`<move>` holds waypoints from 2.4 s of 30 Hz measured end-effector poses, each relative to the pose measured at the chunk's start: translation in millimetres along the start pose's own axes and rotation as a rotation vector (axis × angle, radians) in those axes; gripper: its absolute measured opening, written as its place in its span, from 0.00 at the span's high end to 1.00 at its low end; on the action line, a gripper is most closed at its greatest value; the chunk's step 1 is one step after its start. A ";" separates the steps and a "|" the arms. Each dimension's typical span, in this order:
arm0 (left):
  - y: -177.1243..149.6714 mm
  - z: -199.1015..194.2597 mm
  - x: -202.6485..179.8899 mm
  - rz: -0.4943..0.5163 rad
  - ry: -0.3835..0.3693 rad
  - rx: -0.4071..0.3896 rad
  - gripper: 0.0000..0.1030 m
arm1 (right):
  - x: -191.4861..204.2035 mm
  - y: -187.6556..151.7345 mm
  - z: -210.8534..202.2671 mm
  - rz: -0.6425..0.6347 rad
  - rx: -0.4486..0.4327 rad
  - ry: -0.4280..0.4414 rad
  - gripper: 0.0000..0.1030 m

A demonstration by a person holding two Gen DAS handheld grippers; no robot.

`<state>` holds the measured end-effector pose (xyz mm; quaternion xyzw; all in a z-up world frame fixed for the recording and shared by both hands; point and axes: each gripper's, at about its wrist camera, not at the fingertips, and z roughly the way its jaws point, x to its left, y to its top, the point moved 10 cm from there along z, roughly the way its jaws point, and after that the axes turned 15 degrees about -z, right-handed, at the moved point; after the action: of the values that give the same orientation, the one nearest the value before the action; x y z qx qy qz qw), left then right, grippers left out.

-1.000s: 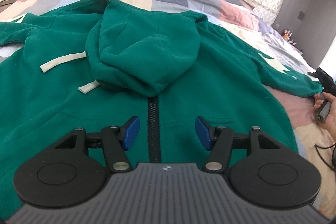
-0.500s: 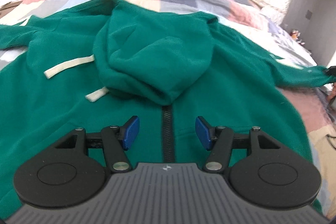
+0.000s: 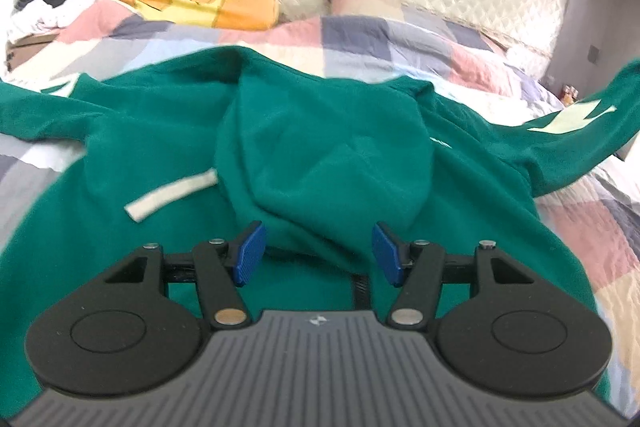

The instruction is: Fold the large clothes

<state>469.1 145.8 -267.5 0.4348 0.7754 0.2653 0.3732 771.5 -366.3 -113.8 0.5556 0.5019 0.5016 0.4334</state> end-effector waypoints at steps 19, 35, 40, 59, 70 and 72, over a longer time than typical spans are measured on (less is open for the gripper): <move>89.6 -74.4 85.4 -0.210 -0.041 -0.237 0.37 | 335.9 66.6 -141.5 -0.392 -0.118 0.332 0.90; 110.9 -113.2 181.2 -0.538 -0.083 -0.244 0.37 | 532.0 -121.2 -226.9 -0.631 -0.002 0.600 0.90; 111.1 -113.1 205.9 -0.612 -0.093 -0.239 0.37 | 554.8 -190.4 -242.1 -0.651 0.112 0.655 0.89; 114.5 -96.5 209.8 -0.600 -0.110 -0.233 0.37 | 567.4 -277.2 -278.3 -0.556 0.389 0.855 0.31; 102.6 -97.3 165.5 -0.442 -0.143 -0.187 0.39 | 516.7 -257.7 -296.2 -0.507 0.397 0.856 0.31; 96.9 -94.1 153.1 -0.403 -0.147 -0.170 0.42 | 504.6 -252.6 -298.0 -0.489 0.399 0.859 0.31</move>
<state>386.6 317.8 -194.8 0.2565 0.7922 0.2174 0.5093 441.2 158.4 -264.9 0.2383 0.8347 0.4630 0.1791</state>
